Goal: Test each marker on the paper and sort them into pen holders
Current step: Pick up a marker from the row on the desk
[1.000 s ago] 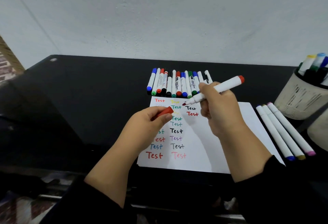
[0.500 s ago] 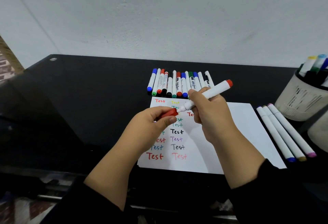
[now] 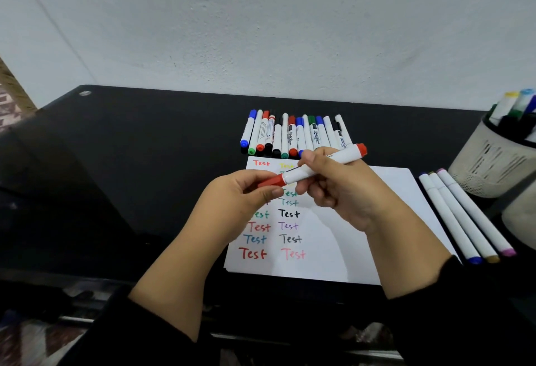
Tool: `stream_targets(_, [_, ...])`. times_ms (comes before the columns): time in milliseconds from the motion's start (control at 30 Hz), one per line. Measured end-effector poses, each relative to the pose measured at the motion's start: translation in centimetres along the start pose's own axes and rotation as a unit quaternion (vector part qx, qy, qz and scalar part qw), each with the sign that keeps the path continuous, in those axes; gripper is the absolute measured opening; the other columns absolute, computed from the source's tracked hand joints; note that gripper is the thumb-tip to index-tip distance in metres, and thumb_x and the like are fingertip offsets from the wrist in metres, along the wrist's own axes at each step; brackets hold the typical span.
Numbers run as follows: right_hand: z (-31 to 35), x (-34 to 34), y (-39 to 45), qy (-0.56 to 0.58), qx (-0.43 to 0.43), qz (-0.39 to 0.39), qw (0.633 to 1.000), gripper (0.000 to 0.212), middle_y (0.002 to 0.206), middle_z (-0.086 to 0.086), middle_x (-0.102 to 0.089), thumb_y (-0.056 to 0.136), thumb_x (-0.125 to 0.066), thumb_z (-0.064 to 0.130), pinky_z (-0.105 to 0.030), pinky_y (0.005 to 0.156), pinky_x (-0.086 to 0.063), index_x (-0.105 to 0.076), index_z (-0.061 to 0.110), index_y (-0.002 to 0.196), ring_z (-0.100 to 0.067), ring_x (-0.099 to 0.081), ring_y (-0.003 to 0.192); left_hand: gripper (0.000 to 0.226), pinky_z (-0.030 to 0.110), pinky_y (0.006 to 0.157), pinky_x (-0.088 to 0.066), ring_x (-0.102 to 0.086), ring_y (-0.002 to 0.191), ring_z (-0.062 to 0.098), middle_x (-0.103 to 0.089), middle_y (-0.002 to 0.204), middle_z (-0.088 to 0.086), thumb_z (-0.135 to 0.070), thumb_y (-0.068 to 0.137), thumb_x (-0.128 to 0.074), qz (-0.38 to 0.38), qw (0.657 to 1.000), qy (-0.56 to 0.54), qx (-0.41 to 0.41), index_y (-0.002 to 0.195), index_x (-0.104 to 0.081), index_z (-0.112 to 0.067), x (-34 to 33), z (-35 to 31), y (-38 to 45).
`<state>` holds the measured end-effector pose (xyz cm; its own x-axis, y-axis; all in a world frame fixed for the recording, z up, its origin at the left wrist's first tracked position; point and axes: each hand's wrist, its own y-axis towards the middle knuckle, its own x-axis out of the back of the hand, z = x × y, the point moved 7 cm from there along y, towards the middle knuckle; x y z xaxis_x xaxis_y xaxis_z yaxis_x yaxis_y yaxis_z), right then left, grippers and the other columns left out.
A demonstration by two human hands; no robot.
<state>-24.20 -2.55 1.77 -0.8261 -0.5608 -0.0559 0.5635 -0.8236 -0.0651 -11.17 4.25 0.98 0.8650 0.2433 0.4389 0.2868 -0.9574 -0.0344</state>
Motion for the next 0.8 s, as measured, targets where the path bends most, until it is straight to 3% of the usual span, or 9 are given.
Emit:
stream_targets(167, [-0.1,0.5,0.0,-0.008,-0.016,-0.032,0.999,0.035,0.045,-0.004,-0.049,0.091,-0.058,0.014,-0.019,0.041,-0.029,-0.043,0.015,0.060,-0.012,-0.036,0.041,0.018,0.012,0.061,-0.043,-0.061,0.080,0.005,-0.067,0.075,-0.015,-0.034,0.084,-0.063,0.043,0.999,0.012,0.014,0.073,-0.057,-0.047,-0.4,0.2,-0.3])
stream_targets(300, [-0.9,-0.1,0.2,0.019,-0.021,-0.044,0.999,0.042,0.042,-0.002,-0.040,0.092,-0.055,0.010,-0.019,0.039,-0.027,-0.039,0.017,0.054,-0.011,-0.032,0.038,0.011,0.004,0.052,-0.040,-0.059,0.063,-0.009,-0.066,0.067,-0.016,-0.033,0.085,-0.062,0.064,0.997,-0.011,0.032,0.078,-0.063,-0.042,-0.6,0.6,-0.4])
stream_targets(400, [-1.5,-0.3,0.1,0.039,-0.036,-0.055,0.997,0.039,0.042,-0.002,-0.039,0.094,-0.053,0.011,-0.019,0.040,-0.027,-0.037,0.015,0.058,-0.009,-0.033,0.037,0.012,0.002,0.050,-0.040,-0.058,0.060,-0.012,-0.066,0.066,-0.014,-0.032,0.085,-0.063,0.058,0.997,-0.026,0.034,0.077,-0.063,-0.042,-0.5,0.7,-0.5])
stream_targets(567, [-2.4,-0.7,0.3,0.062,-0.059,-0.078,0.993,0.034,0.045,-0.001,-0.041,0.095,-0.052,0.015,-0.019,0.041,-0.028,-0.040,0.015,0.064,-0.008,-0.035,0.037,0.022,0.015,0.061,-0.044,-0.062,0.080,0.011,-0.067,0.078,-0.009,-0.031,0.086,-0.063,0.019,0.999,-0.001,0.034,0.068,-0.058,-0.043,-0.4,0.7,-0.5])
stream_targets(800, [-2.3,-0.8,0.7,0.053,-0.068,-0.077,0.993,0.029,0.048,-0.002,-0.042,0.095,-0.053,0.020,-0.019,0.043,-0.027,-0.042,0.015,0.068,-0.008,-0.034,0.040,0.022,0.018,0.058,-0.042,-0.057,0.074,0.008,-0.065,0.081,-0.012,-0.033,0.089,-0.059,0.008,0.999,0.031,0.031,0.070,-0.056,-0.045,-0.2,0.3,-0.6])
